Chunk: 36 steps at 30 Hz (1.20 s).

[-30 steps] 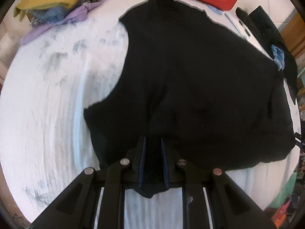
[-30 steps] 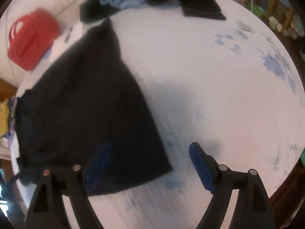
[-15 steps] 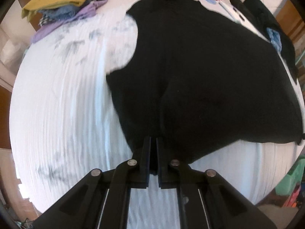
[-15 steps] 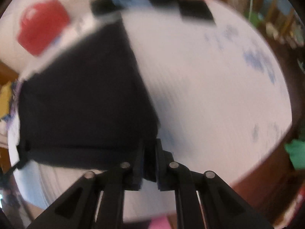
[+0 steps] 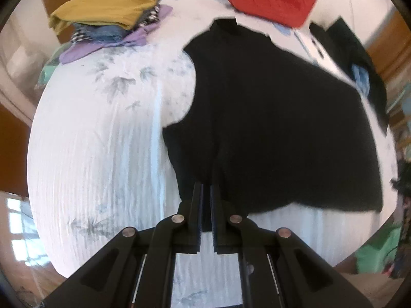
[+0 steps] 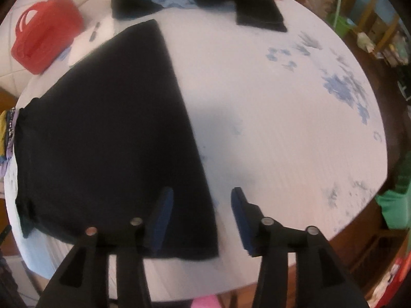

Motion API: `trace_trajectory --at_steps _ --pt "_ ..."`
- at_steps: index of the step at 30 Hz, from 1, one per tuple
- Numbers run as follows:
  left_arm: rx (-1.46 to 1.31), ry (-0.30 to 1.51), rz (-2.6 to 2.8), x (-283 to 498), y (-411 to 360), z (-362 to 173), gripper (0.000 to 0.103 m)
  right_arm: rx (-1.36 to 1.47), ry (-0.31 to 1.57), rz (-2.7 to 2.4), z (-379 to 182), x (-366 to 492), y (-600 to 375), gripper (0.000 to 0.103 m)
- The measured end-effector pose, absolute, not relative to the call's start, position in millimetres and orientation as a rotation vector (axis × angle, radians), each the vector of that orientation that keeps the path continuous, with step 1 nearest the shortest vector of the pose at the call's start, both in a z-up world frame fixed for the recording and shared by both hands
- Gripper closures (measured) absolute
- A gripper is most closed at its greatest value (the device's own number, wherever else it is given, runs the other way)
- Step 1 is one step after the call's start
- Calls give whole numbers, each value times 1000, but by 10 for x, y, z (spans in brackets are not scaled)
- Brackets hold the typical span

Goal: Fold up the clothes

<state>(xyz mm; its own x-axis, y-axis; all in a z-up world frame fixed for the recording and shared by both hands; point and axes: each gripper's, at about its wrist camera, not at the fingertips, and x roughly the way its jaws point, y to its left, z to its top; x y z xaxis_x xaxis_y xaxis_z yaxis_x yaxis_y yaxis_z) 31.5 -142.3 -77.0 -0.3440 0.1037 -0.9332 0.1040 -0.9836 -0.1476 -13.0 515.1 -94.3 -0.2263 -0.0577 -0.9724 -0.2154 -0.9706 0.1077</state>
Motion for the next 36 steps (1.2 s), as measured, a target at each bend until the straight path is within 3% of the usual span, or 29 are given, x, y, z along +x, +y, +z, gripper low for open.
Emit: trace_trajectory --at_steps 6,11,13,15,16,21,28,29,30,32,36 --pt "1844 250 -2584 14 -1295 -1063 97 -1938 376 2381 -1178 -188 4968 43" --pt "1887 210 -2578 -123 -1078 -1383 94 -1931 405 2396 -1281 -106 4919 27" --pt "1897 187 -2577 -137 -1030 -1459 75 -1908 415 2406 -1271 -28 4949 25" --pt "1876 192 -2612 -127 -1014 -1459 28 -1892 421 2406 -1286 37 5001 23" --pt "1865 194 -2629 -122 -1006 -1460 23 -1882 425 2403 -1289 88 5014 20" --pt "1874 139 -2575 -130 -1025 -1570 22 -1825 491 2389 -1320 329 5061 18" --pt "1897 -22 -2576 -73 -938 -1642 26 -1805 498 2377 -1377 486 5076 18" --pt "1906 -25 -2579 -73 -937 -1620 40 -1804 491 2377 -1385 497 5074 18" --pt "1909 -24 -2590 -65 -936 -1585 71 -1801 476 2380 -1386 525 5064 18" --pt "1894 -36 -2587 -31 -934 -1505 96 -1795 422 2399 -1422 521 4996 18" --pt "1789 -28 -2650 99 -928 -1225 99 -1824 287 2427 -1527 444 4804 19"
